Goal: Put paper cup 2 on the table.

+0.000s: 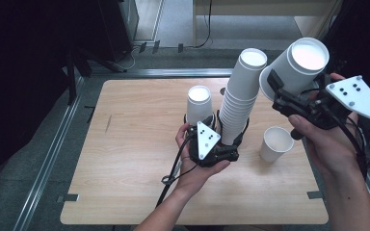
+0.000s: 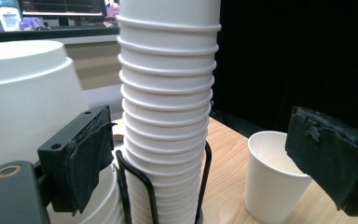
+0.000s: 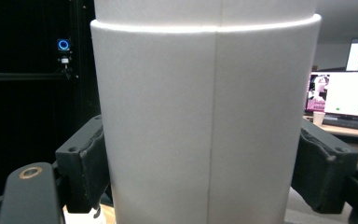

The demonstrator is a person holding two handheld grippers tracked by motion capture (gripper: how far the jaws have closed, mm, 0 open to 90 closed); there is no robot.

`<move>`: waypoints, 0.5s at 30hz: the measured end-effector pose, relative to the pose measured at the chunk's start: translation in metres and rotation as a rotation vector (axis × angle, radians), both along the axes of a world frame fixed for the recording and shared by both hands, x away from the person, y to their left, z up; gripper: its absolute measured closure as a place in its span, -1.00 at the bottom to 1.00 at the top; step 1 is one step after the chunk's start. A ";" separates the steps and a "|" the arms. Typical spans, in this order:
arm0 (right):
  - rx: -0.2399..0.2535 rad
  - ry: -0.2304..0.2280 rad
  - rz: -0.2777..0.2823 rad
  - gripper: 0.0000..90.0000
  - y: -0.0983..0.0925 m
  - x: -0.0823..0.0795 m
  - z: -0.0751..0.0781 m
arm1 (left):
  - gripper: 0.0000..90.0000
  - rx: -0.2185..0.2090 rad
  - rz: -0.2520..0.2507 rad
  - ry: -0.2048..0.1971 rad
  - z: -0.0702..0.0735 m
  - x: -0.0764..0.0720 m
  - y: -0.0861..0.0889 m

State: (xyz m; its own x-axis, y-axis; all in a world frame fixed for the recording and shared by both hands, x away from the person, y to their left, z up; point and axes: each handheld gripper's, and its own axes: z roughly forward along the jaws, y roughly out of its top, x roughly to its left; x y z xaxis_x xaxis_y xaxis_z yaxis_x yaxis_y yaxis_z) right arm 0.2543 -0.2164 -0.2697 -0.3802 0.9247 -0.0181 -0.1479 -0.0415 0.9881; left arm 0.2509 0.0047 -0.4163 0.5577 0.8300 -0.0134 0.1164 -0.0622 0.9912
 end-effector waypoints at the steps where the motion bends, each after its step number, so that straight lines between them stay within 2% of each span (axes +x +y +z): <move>1: -0.005 -0.002 -0.003 -0.61 0.000 -0.002 -0.003 | -0.82 -0.003 0.001 0.000 0.000 -0.002 0.002; 4: -0.040 -0.010 -0.017 -0.61 0.003 -0.007 -0.011 | -0.82 -0.001 -0.006 0.005 0.001 -0.007 0.011; 10: -0.147 -0.038 -0.047 -0.61 0.013 -0.020 -0.030 | -0.82 0.002 -0.018 0.020 -0.003 -0.018 0.026; 15: -0.196 -0.046 -0.058 -0.61 0.021 -0.030 -0.048 | -0.82 0.013 -0.030 0.031 -0.008 -0.027 0.036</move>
State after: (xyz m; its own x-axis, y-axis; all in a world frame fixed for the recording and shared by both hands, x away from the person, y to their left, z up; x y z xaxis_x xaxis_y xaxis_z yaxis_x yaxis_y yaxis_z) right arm 0.2247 -0.1959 -0.3176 -0.3209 0.9221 -0.2160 -0.1899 0.1608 0.9685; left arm 0.2236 0.0406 -0.4246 0.5817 0.8131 -0.0200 0.1445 -0.0791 0.9863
